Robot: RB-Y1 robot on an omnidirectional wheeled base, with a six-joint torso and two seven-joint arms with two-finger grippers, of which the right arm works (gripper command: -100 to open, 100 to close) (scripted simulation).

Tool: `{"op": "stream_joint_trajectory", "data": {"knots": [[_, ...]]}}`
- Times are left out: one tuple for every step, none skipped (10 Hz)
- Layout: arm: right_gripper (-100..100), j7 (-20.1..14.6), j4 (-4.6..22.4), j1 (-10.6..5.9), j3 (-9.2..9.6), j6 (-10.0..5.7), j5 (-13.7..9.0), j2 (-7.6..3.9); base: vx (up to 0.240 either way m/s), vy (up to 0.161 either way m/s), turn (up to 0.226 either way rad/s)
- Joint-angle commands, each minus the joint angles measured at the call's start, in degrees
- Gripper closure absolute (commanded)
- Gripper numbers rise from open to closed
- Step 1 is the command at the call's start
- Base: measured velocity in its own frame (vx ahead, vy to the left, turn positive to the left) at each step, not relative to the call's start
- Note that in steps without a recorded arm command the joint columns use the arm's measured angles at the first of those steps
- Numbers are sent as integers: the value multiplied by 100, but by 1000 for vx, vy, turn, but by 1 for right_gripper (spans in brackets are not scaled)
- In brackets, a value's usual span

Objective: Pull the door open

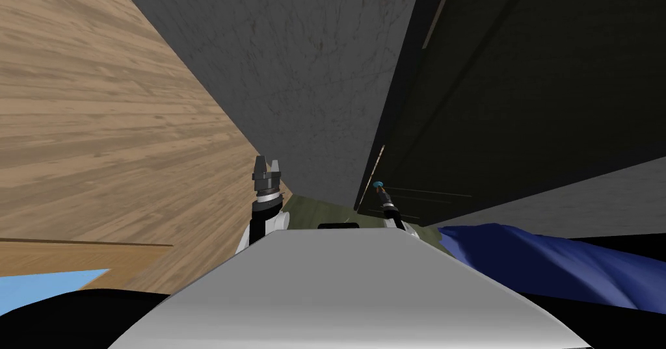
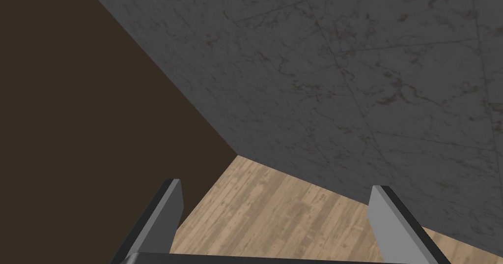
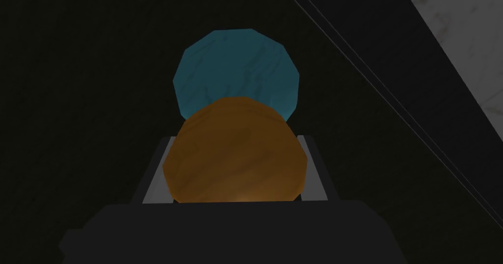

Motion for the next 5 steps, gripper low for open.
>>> {"op": "stream_joint_trajectory", "data": {"knots": [[100, -286, 122, -70, 71, -54, -82, 18, -36, -15, 55], [100, -330, 122, -70, 71, -54, -82, 18, -34, -10, 26], [100, -546, 121, -73, 110, -49, -158, 11, -40, -13, 27], [100, -568, 121, -73, 110, -49, -158, 11, -30, -12, 30], [100, -792, 119, -77, 150, -45, -235, 5, -32, -13, 48]]}}
